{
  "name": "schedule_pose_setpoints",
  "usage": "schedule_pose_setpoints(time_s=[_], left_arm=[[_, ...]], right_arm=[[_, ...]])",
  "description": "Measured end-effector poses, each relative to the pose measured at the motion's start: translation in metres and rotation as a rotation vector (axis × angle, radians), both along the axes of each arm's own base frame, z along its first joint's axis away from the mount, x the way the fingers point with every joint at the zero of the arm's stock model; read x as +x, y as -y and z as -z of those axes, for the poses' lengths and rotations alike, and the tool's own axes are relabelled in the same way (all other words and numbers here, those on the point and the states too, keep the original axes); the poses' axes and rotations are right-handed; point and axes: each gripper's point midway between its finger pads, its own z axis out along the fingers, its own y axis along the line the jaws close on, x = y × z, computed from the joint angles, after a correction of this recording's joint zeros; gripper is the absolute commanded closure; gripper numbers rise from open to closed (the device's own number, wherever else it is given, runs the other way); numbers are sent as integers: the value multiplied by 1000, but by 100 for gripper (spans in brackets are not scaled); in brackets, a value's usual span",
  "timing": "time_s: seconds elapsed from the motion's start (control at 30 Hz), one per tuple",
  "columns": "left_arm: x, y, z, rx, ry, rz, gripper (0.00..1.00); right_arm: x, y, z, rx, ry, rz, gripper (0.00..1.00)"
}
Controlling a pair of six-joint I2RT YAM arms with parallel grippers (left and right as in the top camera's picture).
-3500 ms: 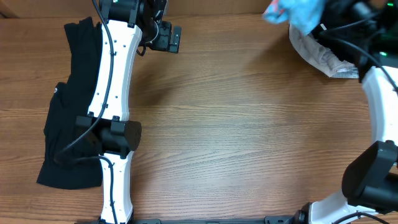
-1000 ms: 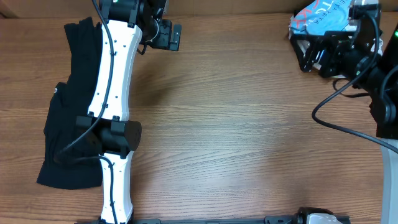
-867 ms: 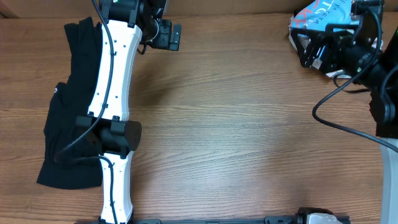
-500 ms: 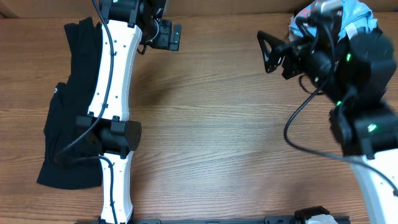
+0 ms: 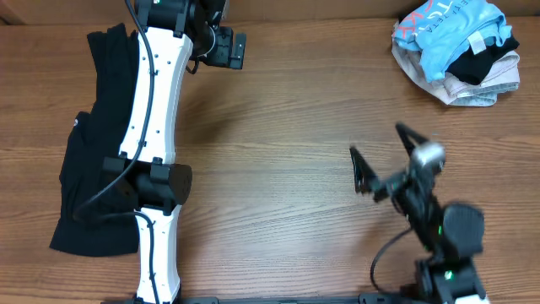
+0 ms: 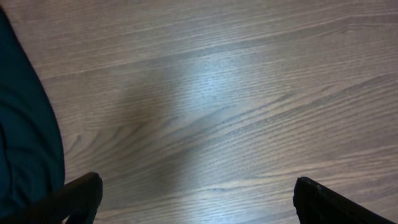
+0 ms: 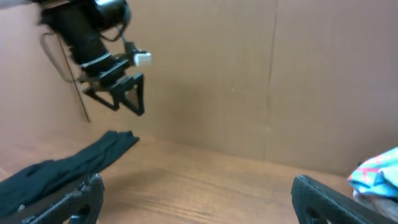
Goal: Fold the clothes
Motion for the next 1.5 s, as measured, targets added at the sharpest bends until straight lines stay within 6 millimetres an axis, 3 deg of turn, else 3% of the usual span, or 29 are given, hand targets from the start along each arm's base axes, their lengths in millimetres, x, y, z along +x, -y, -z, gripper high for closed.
schedule_pose_setpoints(time_s=[0.2,0.43,0.83,1.5], left_arm=[[0,0,0,0,-1,0,0],[0,0,0,0,-1,0,0],[0,0,0,0,-1,0,0],[0,0,0,0,-1,0,0]], right_arm=[[-27,7,52,-6,27,3,0],[-34,9,72,-14,-4,7,0],[-32,33,111,-37,-161,149,0],[-36,39,102,-26,-119,179,0]])
